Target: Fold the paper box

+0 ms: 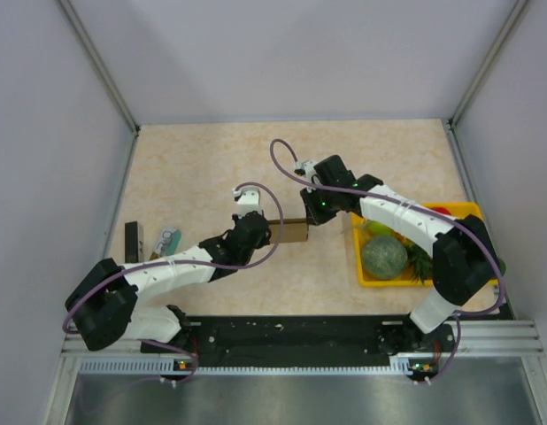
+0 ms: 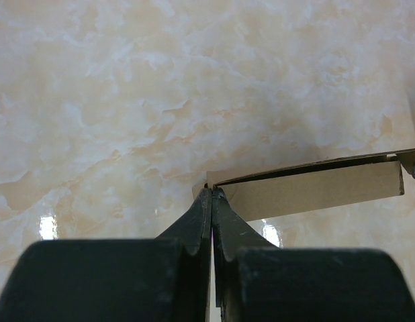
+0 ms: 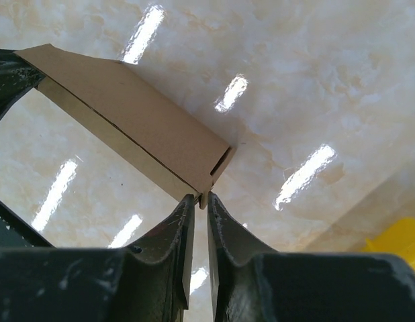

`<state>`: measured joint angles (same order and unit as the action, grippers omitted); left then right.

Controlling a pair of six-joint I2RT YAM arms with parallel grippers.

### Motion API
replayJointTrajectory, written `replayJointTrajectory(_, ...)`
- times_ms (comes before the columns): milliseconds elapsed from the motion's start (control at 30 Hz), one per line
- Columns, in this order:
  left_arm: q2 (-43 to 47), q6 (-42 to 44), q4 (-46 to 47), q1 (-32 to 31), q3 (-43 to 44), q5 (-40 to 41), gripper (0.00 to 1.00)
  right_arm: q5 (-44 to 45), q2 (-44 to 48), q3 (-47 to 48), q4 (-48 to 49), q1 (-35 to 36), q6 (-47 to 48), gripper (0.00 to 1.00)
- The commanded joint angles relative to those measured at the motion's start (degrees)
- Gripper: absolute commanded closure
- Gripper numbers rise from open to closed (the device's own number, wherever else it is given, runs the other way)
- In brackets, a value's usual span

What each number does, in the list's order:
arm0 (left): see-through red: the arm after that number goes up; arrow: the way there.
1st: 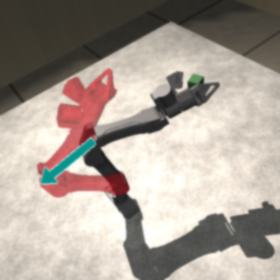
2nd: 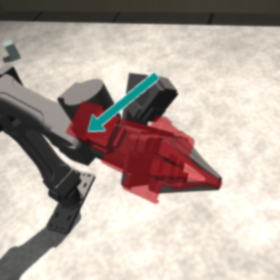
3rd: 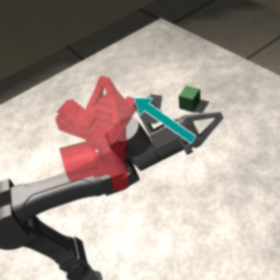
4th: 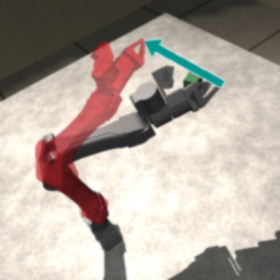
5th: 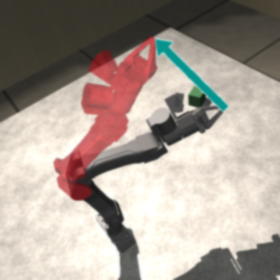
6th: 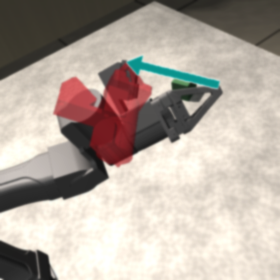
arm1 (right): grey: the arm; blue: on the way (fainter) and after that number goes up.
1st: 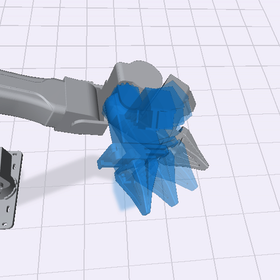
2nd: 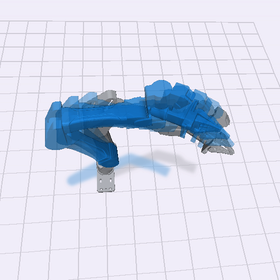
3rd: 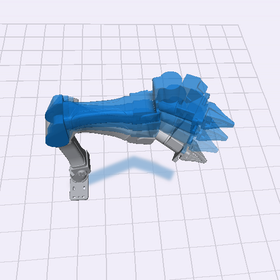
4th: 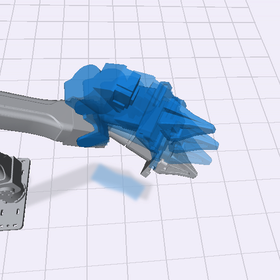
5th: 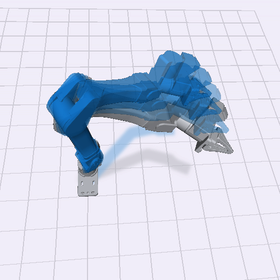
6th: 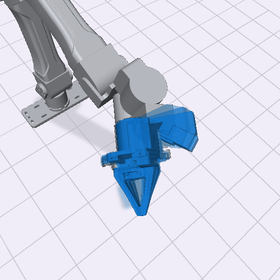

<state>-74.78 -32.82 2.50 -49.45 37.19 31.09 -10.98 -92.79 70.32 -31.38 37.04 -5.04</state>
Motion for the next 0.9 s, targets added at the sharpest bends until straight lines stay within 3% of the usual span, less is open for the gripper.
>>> replayJointTrajectory(0,-2.39,0.39,-8.48,-1.09,-1.59,-4.99,1.00,0.17,-0.99,2.80,0.53,0.84,-0.85,0.89)
replayJointTrajectory(133,-2.30,0.30,-8.57,-1.09,-1.77,-5.07,1.00,-0.27,-1.34,3.33,0.53,1.11,-3.04,1.00)
replayJointTrajectory(500,-2.56,-0.58,-8.22,-1.35,-1.42,-5.60,1.00,4.65,-0.98,3.15,0.87,3.57,-21.14,1.00)
replayJointTrajectory(667,-2.30,-1.11,-8.30,-1.35,-1.51,-5.87,1.00,10.79,-0.37,0.70,2.98,5.15,-21.77,1.00)
replayJointTrajectory(867,-1.59,-2.69,-7.86,-1.35,-2.30,-6.04,1.00,15.99,3.04,-8.26,12.29,6.12,-23.53,1.00)
